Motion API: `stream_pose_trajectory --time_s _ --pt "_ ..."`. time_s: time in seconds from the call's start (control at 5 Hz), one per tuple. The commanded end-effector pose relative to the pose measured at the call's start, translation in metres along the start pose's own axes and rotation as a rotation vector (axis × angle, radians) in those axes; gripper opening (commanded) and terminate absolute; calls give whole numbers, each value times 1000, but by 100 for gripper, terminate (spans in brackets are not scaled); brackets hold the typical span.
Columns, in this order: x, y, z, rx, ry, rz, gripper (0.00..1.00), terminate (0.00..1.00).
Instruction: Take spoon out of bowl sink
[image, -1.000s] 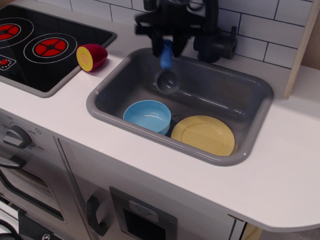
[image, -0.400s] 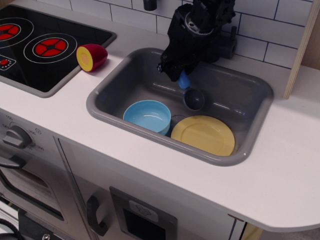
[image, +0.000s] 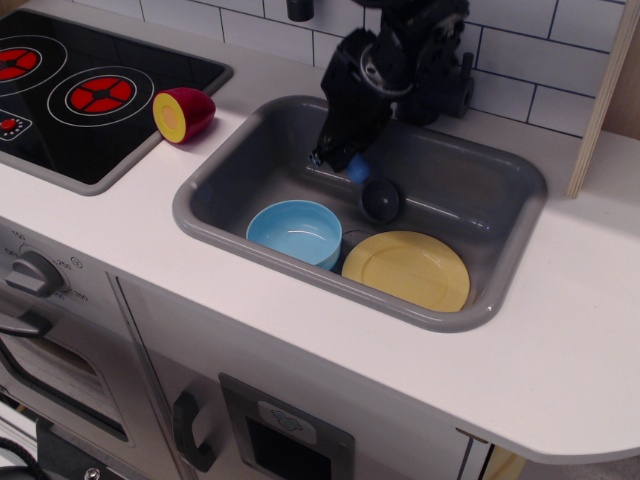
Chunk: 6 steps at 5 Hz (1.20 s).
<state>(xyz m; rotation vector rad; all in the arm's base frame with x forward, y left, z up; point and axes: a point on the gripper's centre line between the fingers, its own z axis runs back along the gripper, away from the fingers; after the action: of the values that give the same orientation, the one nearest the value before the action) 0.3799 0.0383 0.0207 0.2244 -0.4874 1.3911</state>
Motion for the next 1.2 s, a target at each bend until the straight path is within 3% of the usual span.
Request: stream_pose_trajectory --time_s 0.0,0.4,0.6,0.8,1.0 --pt "17 7 1 26 28 31 100 0" --pt "38 6 -2 23 47 -31 100 0" --pt "55 3 6 -3 85 -56 100 0" --pt "71 -3 30 -61 124 -46 100 0" --pt "74 -9 46 -91 152 -133 100 0"
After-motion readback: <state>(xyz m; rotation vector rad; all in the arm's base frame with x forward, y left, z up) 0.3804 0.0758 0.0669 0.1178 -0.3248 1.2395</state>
